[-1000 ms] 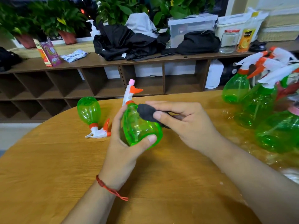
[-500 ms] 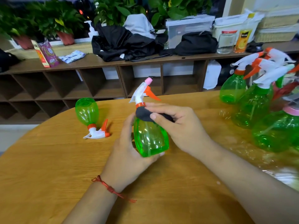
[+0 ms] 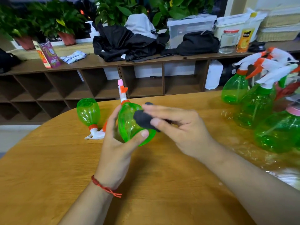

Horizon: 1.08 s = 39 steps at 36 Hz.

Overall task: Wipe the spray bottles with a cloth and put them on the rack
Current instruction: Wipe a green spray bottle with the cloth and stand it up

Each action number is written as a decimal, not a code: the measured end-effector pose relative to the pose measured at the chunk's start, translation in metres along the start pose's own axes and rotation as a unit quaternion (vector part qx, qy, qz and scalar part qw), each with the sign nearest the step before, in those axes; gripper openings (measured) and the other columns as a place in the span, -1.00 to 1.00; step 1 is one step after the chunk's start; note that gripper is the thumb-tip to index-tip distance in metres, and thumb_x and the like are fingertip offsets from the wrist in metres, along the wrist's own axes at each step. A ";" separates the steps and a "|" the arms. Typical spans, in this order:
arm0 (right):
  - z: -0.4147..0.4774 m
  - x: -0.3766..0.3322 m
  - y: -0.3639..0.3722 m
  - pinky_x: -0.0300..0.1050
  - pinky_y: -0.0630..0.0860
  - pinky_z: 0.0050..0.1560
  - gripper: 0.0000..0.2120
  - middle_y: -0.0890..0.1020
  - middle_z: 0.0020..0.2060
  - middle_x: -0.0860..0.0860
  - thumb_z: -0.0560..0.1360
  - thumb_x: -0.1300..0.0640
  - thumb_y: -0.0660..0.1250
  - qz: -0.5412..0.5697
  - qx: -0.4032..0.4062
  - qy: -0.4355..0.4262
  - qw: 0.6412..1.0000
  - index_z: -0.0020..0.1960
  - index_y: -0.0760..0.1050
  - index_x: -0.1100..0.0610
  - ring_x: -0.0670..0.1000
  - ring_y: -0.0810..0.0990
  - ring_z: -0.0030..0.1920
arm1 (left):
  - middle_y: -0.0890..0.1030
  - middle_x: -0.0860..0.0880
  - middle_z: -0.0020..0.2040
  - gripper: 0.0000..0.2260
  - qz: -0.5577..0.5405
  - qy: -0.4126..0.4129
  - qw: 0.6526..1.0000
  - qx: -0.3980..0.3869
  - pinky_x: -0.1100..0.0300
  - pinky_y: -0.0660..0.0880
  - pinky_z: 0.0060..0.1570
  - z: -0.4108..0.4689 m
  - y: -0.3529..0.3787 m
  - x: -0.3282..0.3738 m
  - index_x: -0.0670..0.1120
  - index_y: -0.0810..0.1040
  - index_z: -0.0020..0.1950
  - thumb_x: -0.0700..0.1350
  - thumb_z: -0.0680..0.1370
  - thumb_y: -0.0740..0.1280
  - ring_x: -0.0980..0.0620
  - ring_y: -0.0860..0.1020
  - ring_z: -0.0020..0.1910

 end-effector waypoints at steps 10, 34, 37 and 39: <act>0.010 0.018 -0.013 -0.05 0.63 0.24 -0.75 0.75 0.16 0.01 0.68 0.27 0.33 0.147 0.089 0.149 0.974 0.32 0.66 0.17 -0.01 0.71 0.18 | 0.38 -0.07 0.64 0.01 0.075 0.005 0.987 -0.144 0.02 0.50 0.44 -0.014 0.029 0.008 -0.01 0.18 0.70 0.12 0.39 0.66 -0.12 0.43 0.58; 0.000 0.003 0.000 -0.13 0.49 0.42 -0.74 0.70 0.28 0.00 0.61 0.31 0.41 0.029 0.001 0.008 1.000 0.29 0.66 0.21 -0.05 0.64 0.35 | 0.57 -0.09 0.48 -0.06 0.045 0.025 0.999 -0.011 -0.38 0.40 0.48 0.000 0.004 0.006 0.06 0.41 0.60 -0.15 0.27 0.70 -0.19 0.54 0.47; 0.004 0.010 -0.004 -0.12 0.54 0.37 -0.71 0.71 0.27 -0.01 0.65 0.31 0.35 0.110 0.042 0.072 0.990 0.35 0.62 0.23 0.00 0.65 0.33 | 0.53 -0.11 0.52 -0.05 0.042 0.019 0.998 -0.034 -0.29 0.48 0.44 -0.006 0.011 0.008 0.06 0.39 0.61 0.02 0.29 0.74 -0.23 0.52 0.48; 0.007 0.014 -0.008 -0.01 0.58 0.35 -0.72 0.72 0.25 0.03 0.68 0.28 0.33 0.111 0.054 0.096 0.988 0.36 0.62 0.25 0.06 0.67 0.31 | 0.54 -0.06 0.51 -0.03 0.053 0.017 0.997 -0.060 -0.01 0.59 0.32 -0.009 0.018 0.011 0.06 0.35 0.63 0.12 0.31 0.72 -0.15 0.55 0.46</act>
Point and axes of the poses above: each hand's wrist, its own z-axis towards the middle knuckle, its own y-axis out of the palm, x = y × z, the point moved 5 cm from there along z, towards the middle knuckle
